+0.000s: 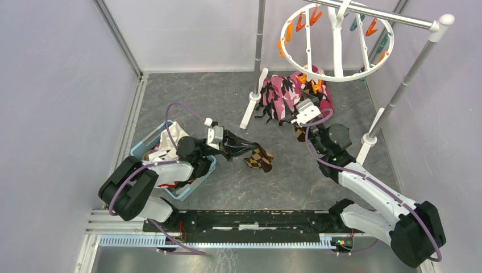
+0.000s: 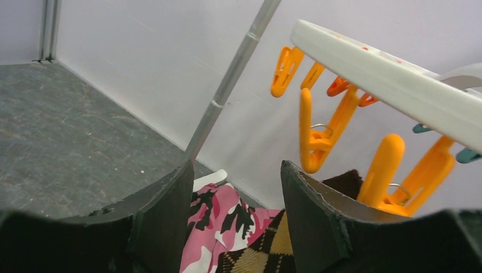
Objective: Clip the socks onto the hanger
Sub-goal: Rotate the hanger at the clothesline.
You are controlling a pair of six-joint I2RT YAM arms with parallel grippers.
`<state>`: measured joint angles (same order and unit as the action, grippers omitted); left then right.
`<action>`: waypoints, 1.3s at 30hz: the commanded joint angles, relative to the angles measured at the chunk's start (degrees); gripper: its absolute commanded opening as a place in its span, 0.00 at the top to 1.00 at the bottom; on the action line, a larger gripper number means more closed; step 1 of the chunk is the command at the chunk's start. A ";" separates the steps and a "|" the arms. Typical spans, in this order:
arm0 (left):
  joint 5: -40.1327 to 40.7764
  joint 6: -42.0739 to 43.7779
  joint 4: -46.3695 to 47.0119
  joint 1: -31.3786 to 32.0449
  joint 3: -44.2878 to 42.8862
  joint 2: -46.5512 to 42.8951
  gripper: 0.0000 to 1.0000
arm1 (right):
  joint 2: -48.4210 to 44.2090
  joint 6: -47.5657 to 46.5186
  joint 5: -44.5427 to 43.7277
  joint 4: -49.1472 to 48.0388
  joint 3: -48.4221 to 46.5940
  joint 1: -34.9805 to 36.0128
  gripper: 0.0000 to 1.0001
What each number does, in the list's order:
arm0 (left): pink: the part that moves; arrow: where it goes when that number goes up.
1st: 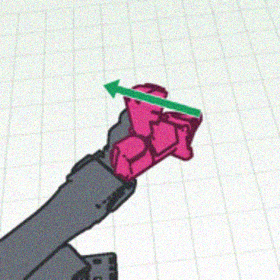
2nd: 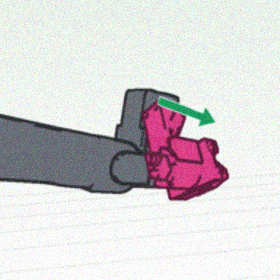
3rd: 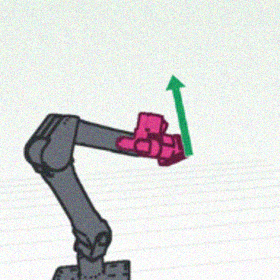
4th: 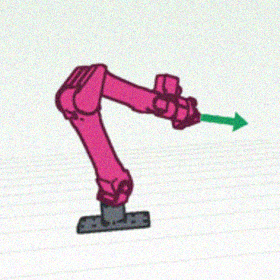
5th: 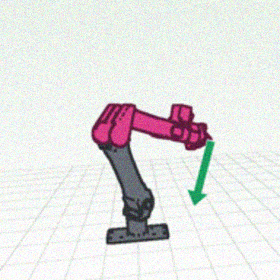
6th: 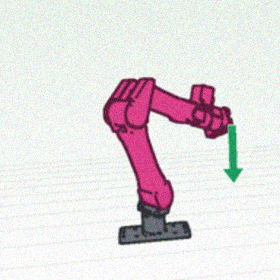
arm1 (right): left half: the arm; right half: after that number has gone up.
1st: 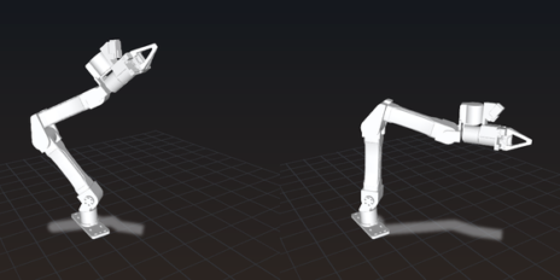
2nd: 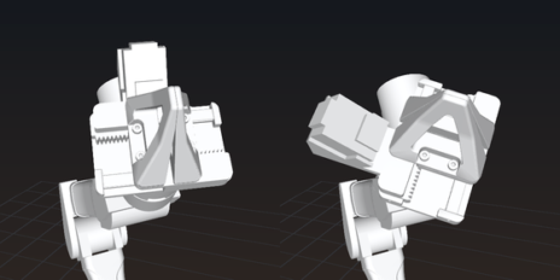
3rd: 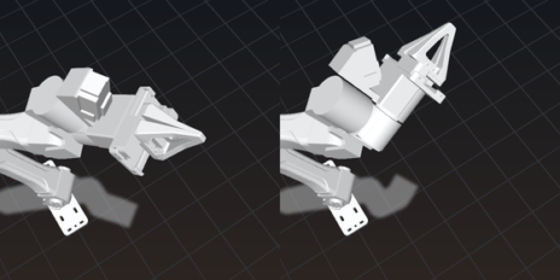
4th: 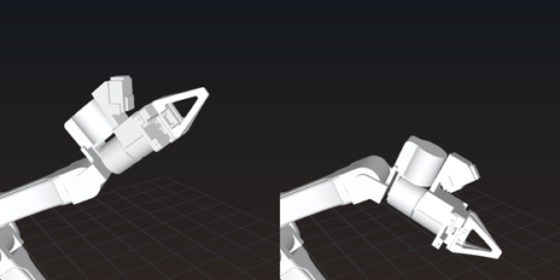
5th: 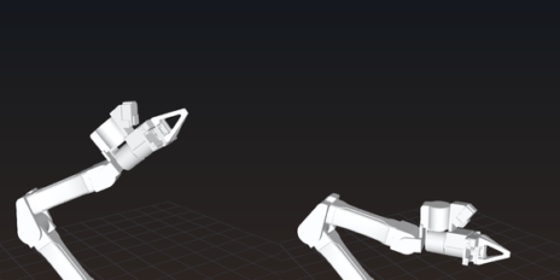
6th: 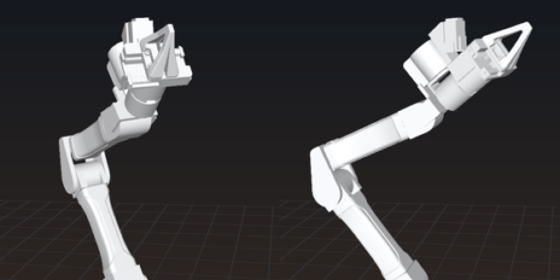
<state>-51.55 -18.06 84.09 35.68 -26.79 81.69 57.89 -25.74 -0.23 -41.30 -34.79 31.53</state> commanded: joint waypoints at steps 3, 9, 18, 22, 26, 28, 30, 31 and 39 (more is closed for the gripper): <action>-0.45 3.46 1.86 -0.43 0.55 -1.40 0.97 | 0.23 1.47 -1.76 -7.44 -2.74 -2.24 0.36; -0.48 3.53 1.74 -0.60 0.71 -1.62 0.97 | -1.23 0.72 -2.61 -7.48 -2.33 -2.80 0.36; -0.57 3.39 1.79 -0.59 0.59 -1.80 0.97 | -0.01 1.01 -2.80 -9.38 -3.13 -4.20 0.31; -0.56 3.46 1.73 -0.59 0.64 -1.88 0.97 | 1.25 1.98 -2.45 -10.26 -4.04 -4.37 0.30; -0.60 3.34 1.76 -0.61 0.64 -1.88 0.97 | 2.50 2.53 -2.04 -10.93 -5.26 -4.51 0.30; -0.62 3.33 1.73 -0.61 0.68 -2.01 0.97 | 2.89 2.79 -2.22 -11.26 -5.85 -4.55 0.30; -0.59 3.39 1.60 -0.61 0.68 -2.17 0.97 | 3.14 2.97 -2.25 -11.35 -6.40 -4.60 0.30; -0.64 3.44 1.58 -0.60 0.64 -2.28 0.97 | 3.36 3.04 -2.27 -11.27 -6.66 -4.62 0.30; -0.83 3.38 1.44 -0.59 0.59 -2.67 0.97 | 3.72 4.65 0.12 -8.76 -8.39 -6.19 0.29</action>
<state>-51.57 -17.06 84.03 35.31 -26.17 80.66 61.56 -23.07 -1.89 -49.15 -39.97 26.39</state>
